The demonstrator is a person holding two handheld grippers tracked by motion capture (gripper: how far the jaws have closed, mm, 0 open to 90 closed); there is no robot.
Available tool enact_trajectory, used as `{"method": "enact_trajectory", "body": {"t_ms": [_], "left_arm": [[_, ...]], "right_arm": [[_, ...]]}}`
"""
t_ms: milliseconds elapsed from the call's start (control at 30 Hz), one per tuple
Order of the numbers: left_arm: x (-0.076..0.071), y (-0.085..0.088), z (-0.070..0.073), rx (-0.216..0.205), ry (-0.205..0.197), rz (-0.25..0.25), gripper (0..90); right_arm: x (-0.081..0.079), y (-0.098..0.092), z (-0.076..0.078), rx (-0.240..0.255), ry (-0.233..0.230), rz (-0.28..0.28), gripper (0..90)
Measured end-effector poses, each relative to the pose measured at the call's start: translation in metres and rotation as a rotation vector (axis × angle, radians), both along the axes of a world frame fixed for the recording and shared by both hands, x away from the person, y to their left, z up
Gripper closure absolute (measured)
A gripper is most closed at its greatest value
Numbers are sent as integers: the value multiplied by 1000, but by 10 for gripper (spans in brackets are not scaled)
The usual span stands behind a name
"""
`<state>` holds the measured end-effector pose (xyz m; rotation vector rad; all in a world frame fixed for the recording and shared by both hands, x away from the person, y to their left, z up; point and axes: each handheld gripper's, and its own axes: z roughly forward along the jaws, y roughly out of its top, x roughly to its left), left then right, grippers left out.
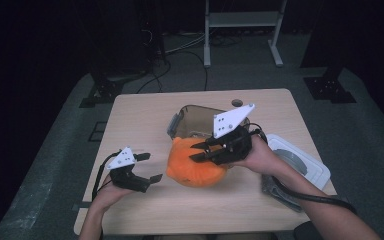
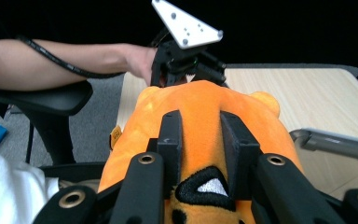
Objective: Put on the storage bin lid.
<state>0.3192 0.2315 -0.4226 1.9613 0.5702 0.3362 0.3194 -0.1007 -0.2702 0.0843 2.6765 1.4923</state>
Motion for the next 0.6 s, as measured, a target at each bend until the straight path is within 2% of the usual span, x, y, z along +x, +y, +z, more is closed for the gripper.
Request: {"method": "enact_trajectory", "body": {"t_ms": [600], "left_arm": [[-1,-2,1,-12,-2,-11,84]], "right_arm": [[30,3,29,40,-18,-54,708]]}}
